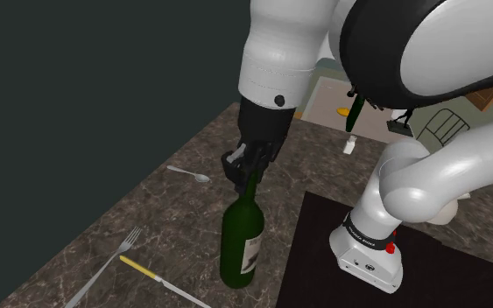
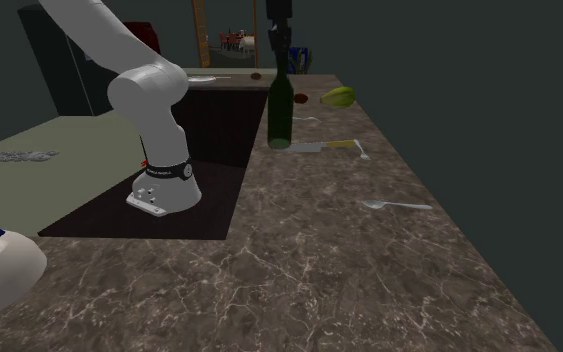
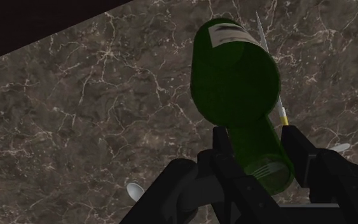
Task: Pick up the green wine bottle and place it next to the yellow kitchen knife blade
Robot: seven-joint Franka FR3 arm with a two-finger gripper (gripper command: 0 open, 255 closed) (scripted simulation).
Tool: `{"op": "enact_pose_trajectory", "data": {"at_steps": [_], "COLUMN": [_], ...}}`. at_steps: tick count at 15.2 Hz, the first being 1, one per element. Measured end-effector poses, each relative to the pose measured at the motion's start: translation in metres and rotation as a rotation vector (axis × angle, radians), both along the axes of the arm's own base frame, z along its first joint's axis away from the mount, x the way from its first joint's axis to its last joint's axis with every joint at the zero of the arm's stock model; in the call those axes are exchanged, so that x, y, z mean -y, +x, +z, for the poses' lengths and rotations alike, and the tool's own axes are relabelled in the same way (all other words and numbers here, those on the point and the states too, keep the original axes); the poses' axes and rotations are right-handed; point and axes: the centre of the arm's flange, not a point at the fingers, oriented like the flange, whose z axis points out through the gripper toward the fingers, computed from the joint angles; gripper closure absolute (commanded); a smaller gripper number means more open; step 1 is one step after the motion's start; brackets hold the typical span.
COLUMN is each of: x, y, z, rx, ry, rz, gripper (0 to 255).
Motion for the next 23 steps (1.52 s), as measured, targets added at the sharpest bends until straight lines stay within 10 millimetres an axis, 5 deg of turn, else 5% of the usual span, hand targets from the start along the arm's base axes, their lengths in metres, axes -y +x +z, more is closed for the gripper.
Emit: {"op": "enact_pose_trajectory", "data": {"at_steps": [11, 17, 18, 23], "x": [0.001, 0.001, 0.001, 0.000], "y": [0.000, 0.000, 0.000, 0.000], "z": [-0.059, -0.063, -0.063, -0.063], "rx": [0.000, 0.000, 0.000, 0.001], "ry": [0.000, 0.000, 0.000, 0.000], "rz": [0.000, 0.000, 0.000, 0.000], "gripper": [255, 255, 0, 0]}}
